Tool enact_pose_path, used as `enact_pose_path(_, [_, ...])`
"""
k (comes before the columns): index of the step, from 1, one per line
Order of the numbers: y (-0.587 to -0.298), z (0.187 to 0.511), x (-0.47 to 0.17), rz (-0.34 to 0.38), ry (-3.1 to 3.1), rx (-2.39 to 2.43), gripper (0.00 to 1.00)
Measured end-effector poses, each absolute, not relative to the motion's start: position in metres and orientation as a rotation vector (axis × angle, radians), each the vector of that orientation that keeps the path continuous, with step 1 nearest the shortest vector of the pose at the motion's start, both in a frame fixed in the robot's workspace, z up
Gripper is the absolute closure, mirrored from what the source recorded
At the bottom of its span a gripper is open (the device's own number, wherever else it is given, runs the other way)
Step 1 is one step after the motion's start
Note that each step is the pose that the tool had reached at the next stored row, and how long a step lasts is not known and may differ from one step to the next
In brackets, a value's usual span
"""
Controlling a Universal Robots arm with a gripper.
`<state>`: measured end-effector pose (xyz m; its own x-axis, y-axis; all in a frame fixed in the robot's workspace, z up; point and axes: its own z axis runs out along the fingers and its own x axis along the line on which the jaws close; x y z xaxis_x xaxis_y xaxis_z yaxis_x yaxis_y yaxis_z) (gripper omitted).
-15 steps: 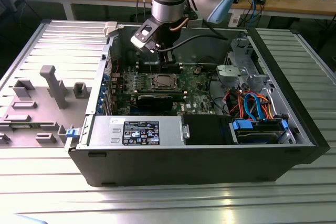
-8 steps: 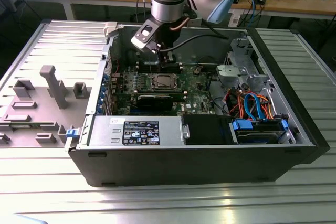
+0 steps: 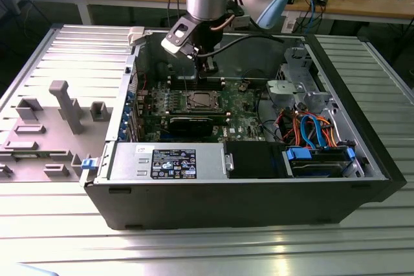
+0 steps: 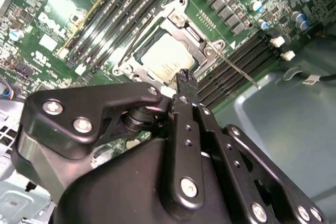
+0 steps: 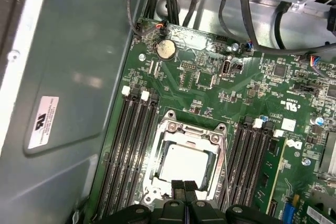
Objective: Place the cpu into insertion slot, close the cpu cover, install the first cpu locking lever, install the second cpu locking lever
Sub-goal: 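Install the first cpu locking lever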
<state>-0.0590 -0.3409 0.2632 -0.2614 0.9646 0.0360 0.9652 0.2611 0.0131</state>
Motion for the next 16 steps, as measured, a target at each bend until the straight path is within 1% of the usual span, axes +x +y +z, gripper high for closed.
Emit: enact_pose_path(16, [-0.3409, 0.2634, -0.0590, -0.046, -2.665, -1.616, 0.89])
